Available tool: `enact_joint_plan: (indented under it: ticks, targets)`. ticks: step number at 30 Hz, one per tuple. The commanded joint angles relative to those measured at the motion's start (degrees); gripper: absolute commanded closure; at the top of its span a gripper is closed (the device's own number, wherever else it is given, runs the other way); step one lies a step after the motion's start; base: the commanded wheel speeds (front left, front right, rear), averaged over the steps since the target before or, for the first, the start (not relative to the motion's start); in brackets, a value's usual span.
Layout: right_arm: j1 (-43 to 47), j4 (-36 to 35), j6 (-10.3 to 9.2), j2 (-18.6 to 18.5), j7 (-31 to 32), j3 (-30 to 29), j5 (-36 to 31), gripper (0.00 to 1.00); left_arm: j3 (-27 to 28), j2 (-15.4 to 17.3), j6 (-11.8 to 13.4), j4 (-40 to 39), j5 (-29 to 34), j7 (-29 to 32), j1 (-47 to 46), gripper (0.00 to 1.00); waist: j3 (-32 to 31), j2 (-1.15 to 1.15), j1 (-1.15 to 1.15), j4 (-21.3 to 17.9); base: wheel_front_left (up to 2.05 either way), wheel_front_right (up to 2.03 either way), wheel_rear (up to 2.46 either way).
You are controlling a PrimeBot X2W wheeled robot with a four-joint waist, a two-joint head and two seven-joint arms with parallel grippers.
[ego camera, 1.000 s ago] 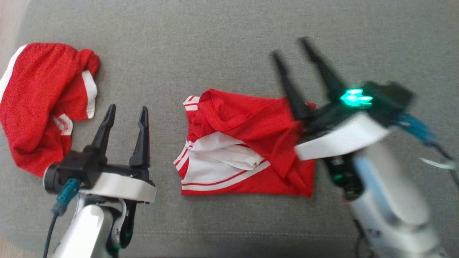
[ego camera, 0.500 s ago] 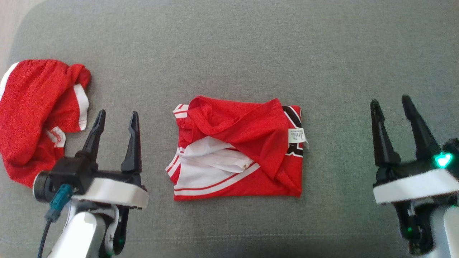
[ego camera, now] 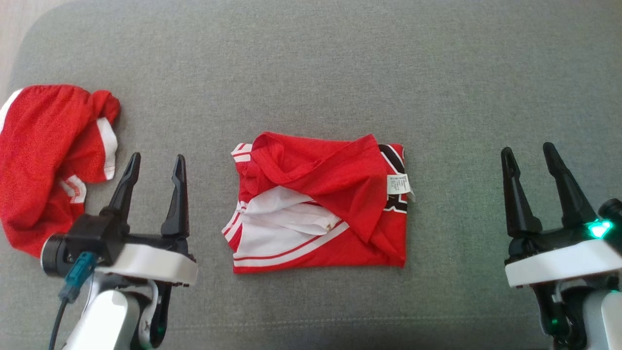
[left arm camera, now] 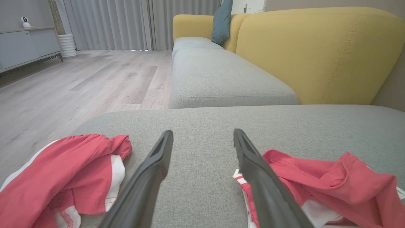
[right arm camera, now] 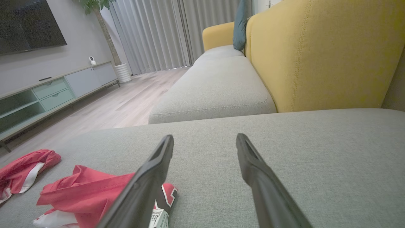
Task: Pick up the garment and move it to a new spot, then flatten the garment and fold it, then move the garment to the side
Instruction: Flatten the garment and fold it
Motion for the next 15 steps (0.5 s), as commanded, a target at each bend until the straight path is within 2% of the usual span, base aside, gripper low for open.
enact_joint_plan:
  ticks: [1,8,9,10,15]
  targets:
    - [-0.3,-2.1,-0.04,-0.5,0.2,0.8,-0.3,0.0,2.4,1.5,0.4,-2.1,0.3,0.2,-1.2,0.0,0.0,0.0,0.0,0.0,0.0,0.0,0.0]
    - [-0.3,-2.0,-0.04,-0.4,0.8,0.4,-0.2,0.0,2.2,1.7,0.6,-2.3,0.3,0.3,-1.4,0.0,0.3,0.0,0.0,0.0,0.0,0.0,0.0]
    - [-0.4,-1.9,-0.04,-0.5,0.9,0.4,-0.3,0.29,2.1,1.7,0.7,-2.4,0.3,0.3,-1.5,0.0,0.4,0.0,0.0,0.0,0.0,0.0,0.0]
    - [-0.4,-1.5,-0.04,-0.5,1.4,0.4,-0.1,1.0,2.1,1.8,0.7,-2.4,0.3,0.3,-1.5,0.0,0.5,0.0,0.0,0.0,0.0,0.0,0.0]
    - [-2.3,1.2,-0.04,-1.2,2.1,2.1,0.3,1.0,2.0,1.8,0.7,-2.8,0.2,0.3,-2.2,0.0,1.6,0.0,0.0,0.2,0.0,0.0,0.0]
